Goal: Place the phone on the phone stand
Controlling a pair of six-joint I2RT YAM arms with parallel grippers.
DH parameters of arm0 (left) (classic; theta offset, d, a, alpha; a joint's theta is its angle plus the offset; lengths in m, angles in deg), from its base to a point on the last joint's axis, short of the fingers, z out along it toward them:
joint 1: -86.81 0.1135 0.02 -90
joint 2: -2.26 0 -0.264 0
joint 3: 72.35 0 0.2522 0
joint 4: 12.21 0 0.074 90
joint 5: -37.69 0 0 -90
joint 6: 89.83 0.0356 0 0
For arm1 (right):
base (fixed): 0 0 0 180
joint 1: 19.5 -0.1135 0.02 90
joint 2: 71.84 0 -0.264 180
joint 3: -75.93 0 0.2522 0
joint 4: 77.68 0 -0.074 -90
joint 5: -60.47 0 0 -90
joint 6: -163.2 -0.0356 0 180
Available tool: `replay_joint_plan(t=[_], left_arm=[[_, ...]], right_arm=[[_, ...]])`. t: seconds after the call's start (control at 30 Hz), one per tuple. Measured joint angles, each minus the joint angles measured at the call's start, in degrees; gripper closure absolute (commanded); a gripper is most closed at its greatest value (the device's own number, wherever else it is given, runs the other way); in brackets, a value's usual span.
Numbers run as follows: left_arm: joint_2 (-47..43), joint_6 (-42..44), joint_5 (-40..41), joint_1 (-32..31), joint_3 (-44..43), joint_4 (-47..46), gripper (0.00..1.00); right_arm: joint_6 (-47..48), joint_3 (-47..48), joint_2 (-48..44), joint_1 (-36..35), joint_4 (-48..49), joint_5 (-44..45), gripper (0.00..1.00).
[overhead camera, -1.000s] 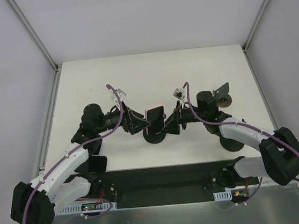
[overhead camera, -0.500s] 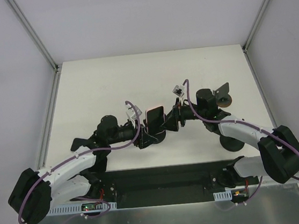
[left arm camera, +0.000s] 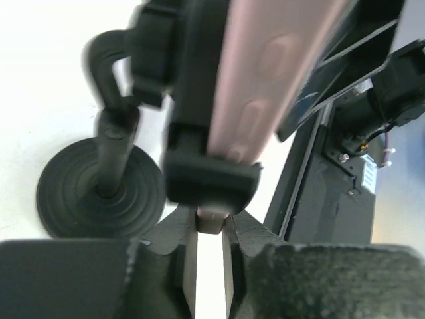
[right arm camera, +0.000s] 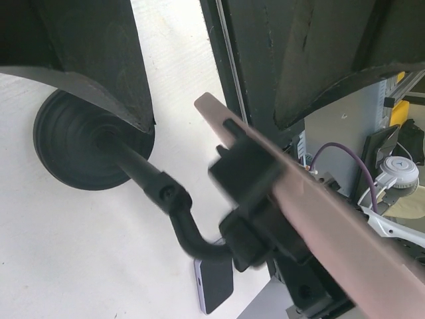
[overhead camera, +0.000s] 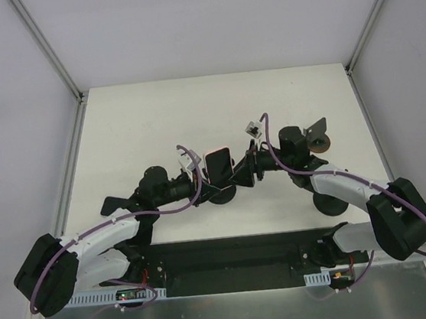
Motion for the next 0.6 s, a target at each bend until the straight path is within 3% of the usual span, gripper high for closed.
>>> replay_joint_plan(t=[0.27, 0.3, 0.33, 0.43, 0.53, 0.6], left_arm=[[-0.02, -0.85, 3.93, -0.37, 0.85, -3.45, 1.0], [-0.15, -1.07, 3.98, -0.37, 1.16, -3.8, 0.86], [-0.22, -1.2, 3.93, -0.37, 1.29, -4.04, 0.59], [-0.22, -2.38, 3.67, -0.33, 1.36, -3.39, 0.31], [-1.09, -4.11, 3.65, -0.26, 1.68, -0.9, 0.3], [-3.63, -4.07, 3.65, -0.22, 1.55, 3.37, 0.41]], right_arm=[[0.02, 0.2, 0.48, -1.07, 0.07, -0.33, 0.31], [0.02, 0.2, 0.46, -1.16, 0.11, -0.31, 0.31], [0.04, 0.2, 0.46, -1.16, 0.09, -0.31, 0.3], [0.07, 0.2, 0.46, -1.16, 0.09, -0.22, 0.3], [0.09, 0.13, 0.24, -1.07, 0.07, 0.13, 0.29], [0.17, -0.17, -0.63, -0.72, -0.11, 0.85, 0.29]])
